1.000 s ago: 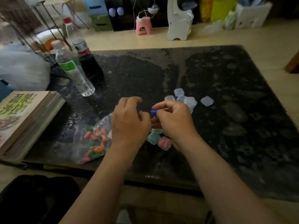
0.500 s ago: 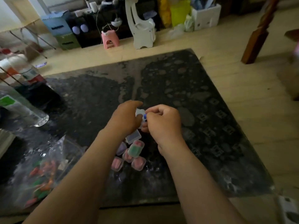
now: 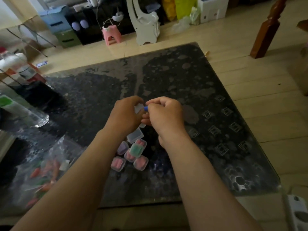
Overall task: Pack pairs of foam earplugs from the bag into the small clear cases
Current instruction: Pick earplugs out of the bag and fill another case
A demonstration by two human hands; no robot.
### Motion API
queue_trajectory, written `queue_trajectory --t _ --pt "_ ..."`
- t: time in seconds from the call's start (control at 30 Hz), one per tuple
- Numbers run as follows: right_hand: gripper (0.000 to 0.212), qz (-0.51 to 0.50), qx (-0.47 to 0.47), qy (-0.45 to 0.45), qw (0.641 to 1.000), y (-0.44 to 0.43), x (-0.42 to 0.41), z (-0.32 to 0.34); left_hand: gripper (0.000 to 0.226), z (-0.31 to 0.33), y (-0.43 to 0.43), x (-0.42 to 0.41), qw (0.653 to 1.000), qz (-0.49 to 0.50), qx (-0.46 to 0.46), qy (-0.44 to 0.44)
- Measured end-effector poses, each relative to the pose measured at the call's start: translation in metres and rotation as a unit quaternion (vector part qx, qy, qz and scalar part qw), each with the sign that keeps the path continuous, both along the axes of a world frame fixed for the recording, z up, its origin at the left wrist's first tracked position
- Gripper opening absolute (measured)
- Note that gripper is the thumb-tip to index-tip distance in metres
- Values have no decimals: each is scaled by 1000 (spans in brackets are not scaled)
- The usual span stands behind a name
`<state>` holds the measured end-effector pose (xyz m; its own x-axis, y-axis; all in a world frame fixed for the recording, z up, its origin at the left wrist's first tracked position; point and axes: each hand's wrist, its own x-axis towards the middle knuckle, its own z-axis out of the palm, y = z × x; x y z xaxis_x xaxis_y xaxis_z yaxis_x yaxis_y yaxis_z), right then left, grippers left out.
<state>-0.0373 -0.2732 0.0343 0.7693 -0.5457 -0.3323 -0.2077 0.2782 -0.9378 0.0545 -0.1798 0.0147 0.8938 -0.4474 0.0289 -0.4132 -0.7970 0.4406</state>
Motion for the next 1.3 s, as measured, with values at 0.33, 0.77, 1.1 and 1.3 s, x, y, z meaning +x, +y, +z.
queue_trajectory --t 0.33,0.77,1.1,1.3 --pt "23 68 111 -20 991 48 -6 20 16 39 92 -76 861 161 -445 187" --pt "14 235 130 94 959 75 -12 5 16 18 142 -75 876 95 -420 218" --pt "25 300 -5 41 953 77 0 1 17 5 138 -61 896 69 -410 157" --pt "25 293 -58 19 954 80 -2 -3 27 3 138 -62 924 54 -358 123"
